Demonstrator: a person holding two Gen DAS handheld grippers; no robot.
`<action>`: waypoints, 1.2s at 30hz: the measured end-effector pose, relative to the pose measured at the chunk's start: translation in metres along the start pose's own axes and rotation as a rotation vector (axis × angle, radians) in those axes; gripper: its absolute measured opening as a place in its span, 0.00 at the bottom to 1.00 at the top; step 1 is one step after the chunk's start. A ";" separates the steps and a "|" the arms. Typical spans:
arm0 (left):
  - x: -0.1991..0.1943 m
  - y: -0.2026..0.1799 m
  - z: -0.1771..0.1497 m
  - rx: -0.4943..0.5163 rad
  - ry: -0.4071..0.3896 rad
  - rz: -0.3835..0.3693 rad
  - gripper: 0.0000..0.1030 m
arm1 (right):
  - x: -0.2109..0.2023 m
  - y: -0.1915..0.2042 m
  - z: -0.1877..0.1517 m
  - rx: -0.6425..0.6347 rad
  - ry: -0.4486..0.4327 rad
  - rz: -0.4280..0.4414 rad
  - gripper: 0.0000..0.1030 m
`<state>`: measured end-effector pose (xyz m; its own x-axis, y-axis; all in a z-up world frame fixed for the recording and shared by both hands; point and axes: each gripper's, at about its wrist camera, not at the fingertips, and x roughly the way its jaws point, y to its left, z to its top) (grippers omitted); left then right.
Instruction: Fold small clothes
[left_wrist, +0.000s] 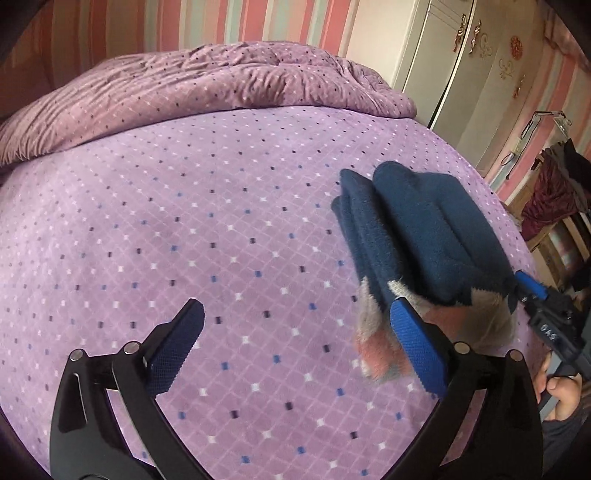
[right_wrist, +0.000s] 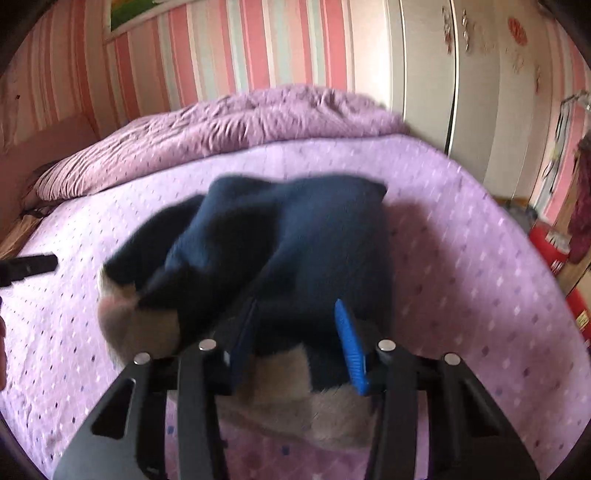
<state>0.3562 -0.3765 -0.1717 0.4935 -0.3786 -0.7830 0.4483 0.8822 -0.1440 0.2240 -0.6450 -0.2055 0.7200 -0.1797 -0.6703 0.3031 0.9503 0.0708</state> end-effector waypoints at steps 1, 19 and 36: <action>-0.002 0.001 -0.001 0.006 -0.002 0.005 0.97 | 0.000 0.000 -0.004 -0.001 -0.012 -0.006 0.44; -0.115 0.086 -0.034 -0.002 -0.088 0.170 0.97 | -0.049 0.016 -0.002 0.117 -0.158 -0.058 0.90; -0.276 0.191 -0.143 -0.183 -0.206 0.368 0.97 | -0.204 0.240 -0.039 -0.045 -0.168 -0.020 0.98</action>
<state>0.1993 -0.0631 -0.0698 0.7415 -0.0627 -0.6681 0.0857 0.9963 0.0017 0.1256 -0.3702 -0.0809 0.8093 -0.2354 -0.5381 0.2932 0.9558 0.0229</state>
